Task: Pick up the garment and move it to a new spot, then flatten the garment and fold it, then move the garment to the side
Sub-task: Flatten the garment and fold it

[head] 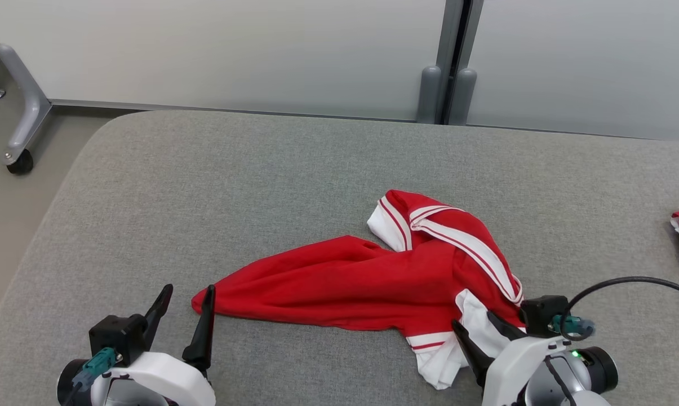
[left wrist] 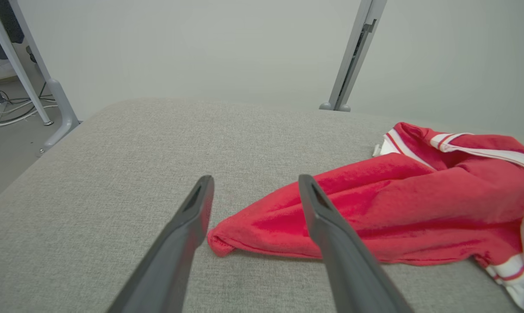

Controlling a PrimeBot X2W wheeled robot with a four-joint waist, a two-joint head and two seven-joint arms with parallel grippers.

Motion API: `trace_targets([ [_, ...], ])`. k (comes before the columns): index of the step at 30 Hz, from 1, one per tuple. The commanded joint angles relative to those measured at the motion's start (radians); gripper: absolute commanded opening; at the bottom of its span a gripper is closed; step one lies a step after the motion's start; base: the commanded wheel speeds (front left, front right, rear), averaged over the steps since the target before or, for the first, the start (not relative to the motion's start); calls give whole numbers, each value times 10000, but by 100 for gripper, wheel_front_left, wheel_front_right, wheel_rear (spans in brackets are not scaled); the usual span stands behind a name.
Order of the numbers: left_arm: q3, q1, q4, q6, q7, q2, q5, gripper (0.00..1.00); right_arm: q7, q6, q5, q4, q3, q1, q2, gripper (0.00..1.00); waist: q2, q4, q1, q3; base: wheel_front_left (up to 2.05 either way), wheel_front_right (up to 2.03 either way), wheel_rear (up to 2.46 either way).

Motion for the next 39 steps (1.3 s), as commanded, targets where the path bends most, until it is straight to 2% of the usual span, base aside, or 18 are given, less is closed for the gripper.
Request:
trace_targets([
  [1, 24, -123, 57, -22, -57, 42, -11, 100, 18, 0, -87, 89, -36, -134, 35, 100, 0, 6, 0, 2, 0, 0, 0],
  [2, 34, -140, 84, -36, -72, 38, -30, 100, 28, 0, -101, 205, -48, -156, 84, 95, 0, 6, 0, 1, 0, 0, 0],
  [3, 40, -154, 118, -46, -80, 36, -44, 100, 3, 0, -110, 305, -63, -194, 132, 78, 0, 2, 0, 1, 0, 0, 0],
  [6, 35, -196, 206, -76, -94, 15, -74, 100, -97, 0, -217, 620, -114, -325, 237, 0, 0, -39, 0, 8, 0, 0, 0],
  [12, 49, -242, 324, -121, -174, 26, -119, 100, -420, 0, -435, 808, 2, -492, 316, 0, 0, -301, 0, 50, 0, 0, 0],
  [16, 92, -170, 379, -109, -230, 55, -185, 100, -577, 0, -213, -66, 78, -185, 146, 0, 0, -816, 0, 136, 0, 0, 0],
  [24, 117, -340, 536, -184, -225, 130, -209, 100, 312, 1, 21, -1919, 379, 425, -429, 0, 0, -1896, 0, 425, 0, 0, 0],
  [32, 151, -536, 602, -192, -167, 257, -191, 100, 1754, 1, 565, -3416, 681, 1312, -805, 0, 0, -2750, 0, 702, 0, 0, 0],
  [34, 169, -563, 615, -196, -136, 295, -213, 100, 2260, 1, 743, -3642, 761, 1524, -906, 49, 0, -2883, 0, 766, 0, 0, 0],
  [35, 166, -593, 615, -198, -116, 317, -215, 100, 2481, 1, 822, -3769, 760, 1597, -934, 100, 0, -2934, 0, 796, 0, 0, 0],
  [39, 144, -695, 625, -184, -108, 352, -192, 100, 3291, 1, 1208, -4201, 750, 1907, -1056, 100, 0, -3008, 0, 867, 0, 0, 0],
])
